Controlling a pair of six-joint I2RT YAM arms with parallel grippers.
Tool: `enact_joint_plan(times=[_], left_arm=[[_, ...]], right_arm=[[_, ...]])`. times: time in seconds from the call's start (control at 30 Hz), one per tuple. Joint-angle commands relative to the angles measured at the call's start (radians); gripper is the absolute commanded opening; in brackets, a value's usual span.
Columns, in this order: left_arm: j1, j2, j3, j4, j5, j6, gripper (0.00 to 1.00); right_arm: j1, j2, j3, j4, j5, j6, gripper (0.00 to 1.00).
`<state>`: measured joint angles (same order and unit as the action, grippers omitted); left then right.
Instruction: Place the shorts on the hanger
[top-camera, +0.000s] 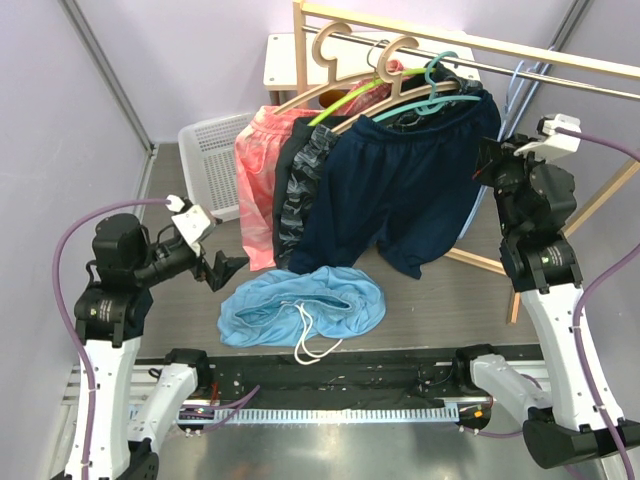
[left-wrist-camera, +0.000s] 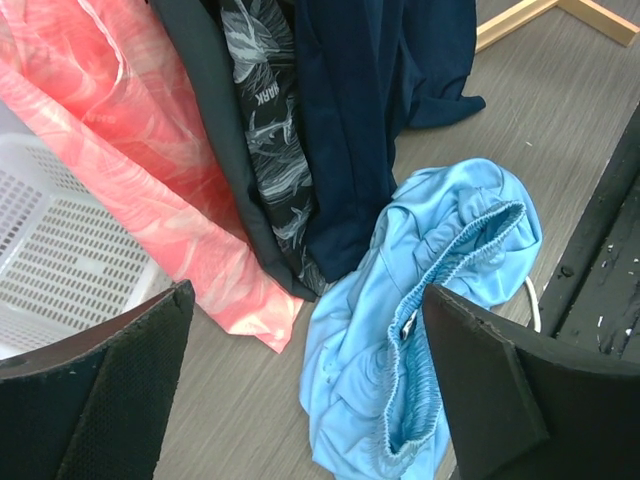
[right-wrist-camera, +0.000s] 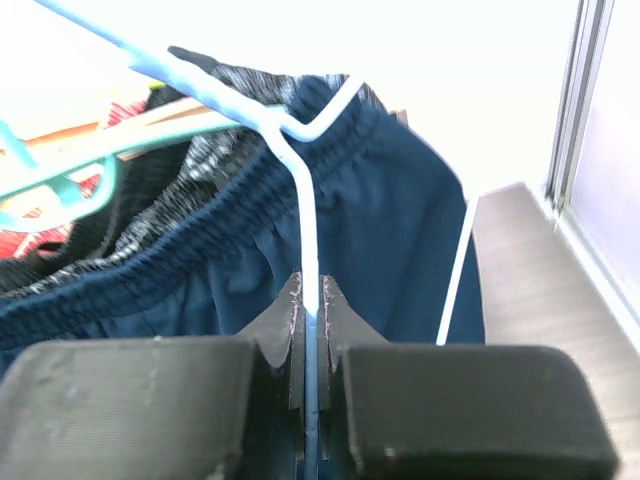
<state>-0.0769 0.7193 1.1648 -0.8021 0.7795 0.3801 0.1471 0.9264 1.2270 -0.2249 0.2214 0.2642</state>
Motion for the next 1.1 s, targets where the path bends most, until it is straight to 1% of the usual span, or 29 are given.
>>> enact_joint_plan(times=[0.0,0.17,0.4,0.47,0.5,0.57,0.6,0.67,0.73,0.8,0.83,0.93,0.97,1.07], left_arm=[[-0.003,0.019,0.032,0.037,0.012,-0.024,1.00],[-0.003,0.031,0.038,0.026,-0.006,-0.030,1.00],[-0.003,0.039,0.035,-0.020,-0.020,-0.055,1.00],[-0.003,0.023,0.015,-0.017,-0.035,-0.079,1.00],[-0.003,0.017,0.006,0.004,-0.051,-0.105,1.00],[-0.003,-0.001,-0.017,0.007,-0.094,-0.133,1.00],[-0.003,-0.010,-0.022,0.012,-0.108,-0.145,1.00],[-0.003,-0.037,-0.030,0.014,-0.153,-0.181,1.00],[-0.003,-0.056,-0.039,0.006,-0.164,-0.196,1.00],[-0.001,-0.089,-0.043,-0.008,-0.146,-0.195,1.00],[-0.003,-0.095,-0.042,-0.028,-0.140,-0.196,1.00],[-0.003,-0.107,-0.030,-0.075,-0.106,-0.207,1.00],[-0.003,-0.107,-0.028,-0.092,-0.103,-0.211,1.00],[-0.003,-0.109,-0.022,-0.147,-0.091,-0.210,1.00]], right_arm=[[-0.004,-0.037,0.005,0.159,0.004,-0.077,0.01],[-0.003,-0.061,0.040,0.038,-0.028,-0.030,0.01],[-0.003,-0.214,0.032,-0.145,-0.063,0.009,0.01],[-0.003,-0.273,0.040,-0.237,-0.074,0.007,0.01],[-0.004,-0.293,0.049,-0.308,-0.095,0.006,0.01],[-0.003,-0.354,0.049,-0.384,-0.117,0.006,0.01],[-0.004,-0.375,0.042,-0.448,-0.160,0.007,0.01],[-0.009,-0.426,0.037,-0.510,-0.207,0.001,0.01],[-0.024,-0.449,0.031,-0.588,-0.339,0.001,0.01],[-0.035,-0.477,0.023,-0.663,-0.407,0.006,0.01],[-0.037,-0.486,0.016,-0.683,-0.483,0.006,0.01],[-0.056,-0.521,-0.006,-0.764,-0.585,0.010,0.01],[-0.060,-0.528,-0.012,-0.780,-0.643,0.010,0.01],[-0.072,-0.544,-0.024,-0.841,-0.727,0.003,0.01]])
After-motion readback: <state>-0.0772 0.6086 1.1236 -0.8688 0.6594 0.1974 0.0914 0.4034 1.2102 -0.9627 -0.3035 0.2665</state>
